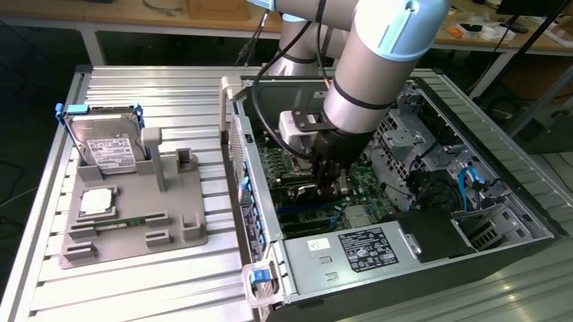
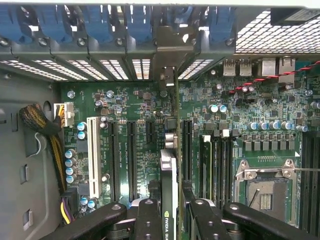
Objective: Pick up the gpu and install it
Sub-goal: 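Insert the gpu into the slot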
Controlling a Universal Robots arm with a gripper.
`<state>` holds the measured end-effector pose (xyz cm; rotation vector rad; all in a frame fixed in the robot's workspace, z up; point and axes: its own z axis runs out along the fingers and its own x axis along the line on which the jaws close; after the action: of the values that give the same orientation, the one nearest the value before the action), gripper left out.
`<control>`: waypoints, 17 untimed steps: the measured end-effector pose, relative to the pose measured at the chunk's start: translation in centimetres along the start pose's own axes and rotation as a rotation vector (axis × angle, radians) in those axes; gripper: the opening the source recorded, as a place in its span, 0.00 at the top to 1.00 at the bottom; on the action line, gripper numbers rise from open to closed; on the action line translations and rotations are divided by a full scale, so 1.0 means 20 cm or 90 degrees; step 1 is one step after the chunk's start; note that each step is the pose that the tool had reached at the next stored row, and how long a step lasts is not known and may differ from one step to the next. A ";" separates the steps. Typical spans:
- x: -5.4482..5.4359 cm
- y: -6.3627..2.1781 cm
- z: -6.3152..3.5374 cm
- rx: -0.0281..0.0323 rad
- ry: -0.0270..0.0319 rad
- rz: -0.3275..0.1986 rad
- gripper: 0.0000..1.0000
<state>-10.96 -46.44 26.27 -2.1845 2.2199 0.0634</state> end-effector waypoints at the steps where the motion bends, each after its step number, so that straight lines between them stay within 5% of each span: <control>1: 0.00 0.000 0.006 0.0002 -0.0003 0.000 0.73; 17: 0.01 0.000 -0.018 0.0004 -0.0010 0.001 0.73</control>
<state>-10.97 -46.72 26.62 -2.1810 2.2212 0.0643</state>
